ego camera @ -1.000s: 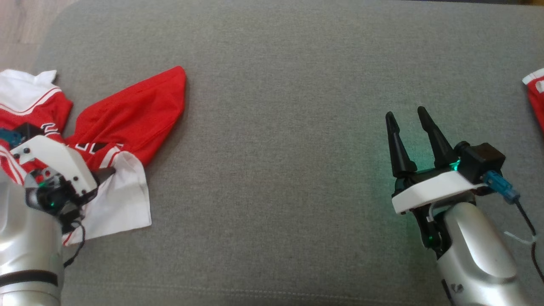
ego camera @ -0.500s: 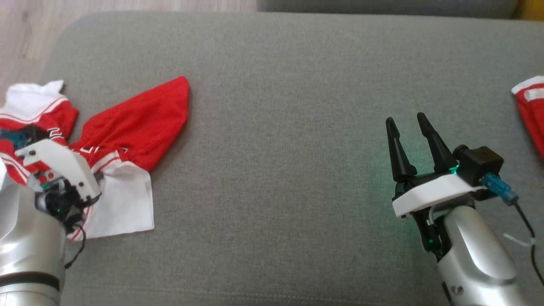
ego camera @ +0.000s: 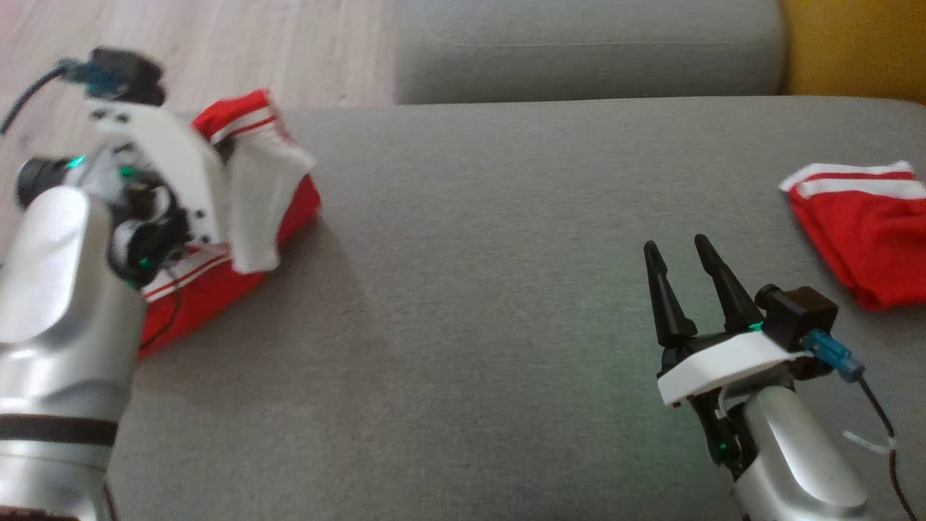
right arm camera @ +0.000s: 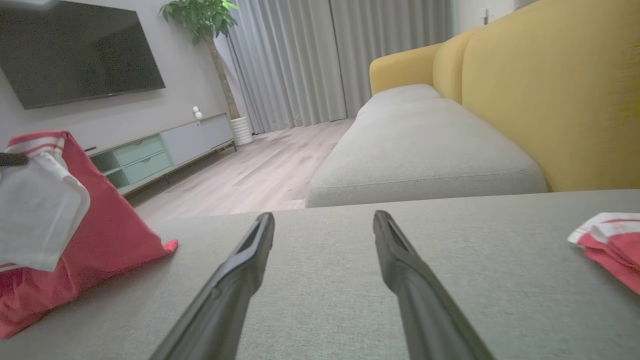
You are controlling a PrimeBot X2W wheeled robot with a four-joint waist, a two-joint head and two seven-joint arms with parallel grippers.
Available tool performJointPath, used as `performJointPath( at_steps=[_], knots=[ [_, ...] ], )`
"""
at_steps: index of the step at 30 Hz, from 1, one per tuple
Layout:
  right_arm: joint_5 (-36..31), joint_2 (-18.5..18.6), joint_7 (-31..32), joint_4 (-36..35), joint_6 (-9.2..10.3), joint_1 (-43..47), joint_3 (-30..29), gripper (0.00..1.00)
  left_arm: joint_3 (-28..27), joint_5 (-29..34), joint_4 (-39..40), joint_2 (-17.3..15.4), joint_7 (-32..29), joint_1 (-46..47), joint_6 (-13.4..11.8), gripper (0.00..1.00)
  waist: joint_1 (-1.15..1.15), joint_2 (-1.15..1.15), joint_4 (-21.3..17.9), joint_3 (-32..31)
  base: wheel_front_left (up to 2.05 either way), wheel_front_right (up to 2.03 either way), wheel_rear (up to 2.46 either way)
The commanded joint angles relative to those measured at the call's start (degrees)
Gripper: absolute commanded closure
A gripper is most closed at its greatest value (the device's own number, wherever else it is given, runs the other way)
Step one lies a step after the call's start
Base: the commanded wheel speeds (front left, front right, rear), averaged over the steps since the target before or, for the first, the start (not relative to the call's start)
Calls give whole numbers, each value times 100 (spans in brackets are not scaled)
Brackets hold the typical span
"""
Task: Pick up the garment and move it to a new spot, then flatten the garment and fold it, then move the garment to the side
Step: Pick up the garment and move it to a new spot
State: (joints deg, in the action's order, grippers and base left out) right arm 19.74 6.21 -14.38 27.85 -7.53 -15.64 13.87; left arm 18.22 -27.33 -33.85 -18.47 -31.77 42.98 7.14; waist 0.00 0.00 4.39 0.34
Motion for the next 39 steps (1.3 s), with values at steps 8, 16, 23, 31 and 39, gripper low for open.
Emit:
performJointPath(
  at_steps=[8,16,23,31,39],
  knots=[
    [60,101,-62,-125,4,-147,206,0,333,-259,1766,204,35,875,35,100,0,0,-942,-176,0,0,0],
    [103,144,-62,-141,4,-145,183,0,380,-573,2219,507,202,658,15,100,0,0,-1438,-26,0,0,0],
    [114,121,-62,-185,4,-122,159,0,721,-713,1649,193,510,-625,25,100,0,0,-1537,162,0,0,0],
    [93,139,-62,-157,4,-198,168,0,1532,-1082,676,-196,1426,-1230,33,0,0,0,-1418,211,0,0,0],
    [77,196,-62,-148,4,-86,88,0,1651,-1238,782,-469,2355,-771,34,0,0,0,-1076,49,0,0,0]
  ],
)
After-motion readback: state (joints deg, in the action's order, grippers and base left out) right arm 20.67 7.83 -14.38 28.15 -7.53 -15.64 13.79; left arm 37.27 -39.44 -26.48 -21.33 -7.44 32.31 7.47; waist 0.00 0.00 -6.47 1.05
